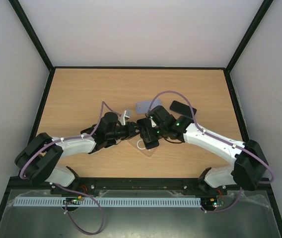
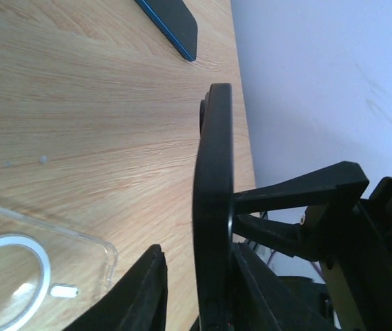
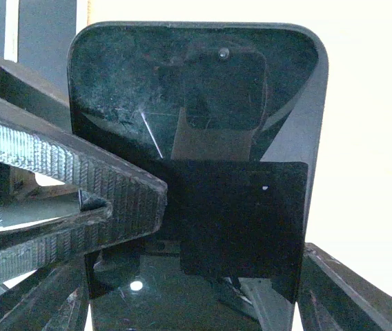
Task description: Put the phone into the phone case
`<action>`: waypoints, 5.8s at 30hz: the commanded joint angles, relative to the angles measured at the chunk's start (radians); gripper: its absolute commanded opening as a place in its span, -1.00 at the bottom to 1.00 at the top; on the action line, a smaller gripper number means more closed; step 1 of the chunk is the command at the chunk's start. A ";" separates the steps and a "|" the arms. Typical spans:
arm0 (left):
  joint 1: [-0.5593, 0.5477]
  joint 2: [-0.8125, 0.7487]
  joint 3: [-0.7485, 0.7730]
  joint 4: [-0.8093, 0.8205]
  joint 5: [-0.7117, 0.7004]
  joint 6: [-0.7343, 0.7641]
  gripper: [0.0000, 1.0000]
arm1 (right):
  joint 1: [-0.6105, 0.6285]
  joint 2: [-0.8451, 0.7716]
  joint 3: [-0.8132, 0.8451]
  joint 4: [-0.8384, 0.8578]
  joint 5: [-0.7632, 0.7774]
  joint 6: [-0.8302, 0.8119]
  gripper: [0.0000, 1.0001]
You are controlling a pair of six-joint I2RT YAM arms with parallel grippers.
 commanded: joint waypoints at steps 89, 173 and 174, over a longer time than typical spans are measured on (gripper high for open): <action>-0.122 -0.016 -0.481 1.308 -0.443 -0.274 -0.69 | -0.076 -0.313 -0.697 1.339 -0.490 0.602 -0.97; -0.043 0.169 0.024 -0.270 -0.078 0.282 0.15 | -0.315 0.104 -0.639 0.831 -0.604 0.716 -0.92; -0.047 0.160 0.016 -0.262 -0.081 0.271 0.15 | -0.315 0.106 -0.635 0.811 -0.591 0.703 -0.88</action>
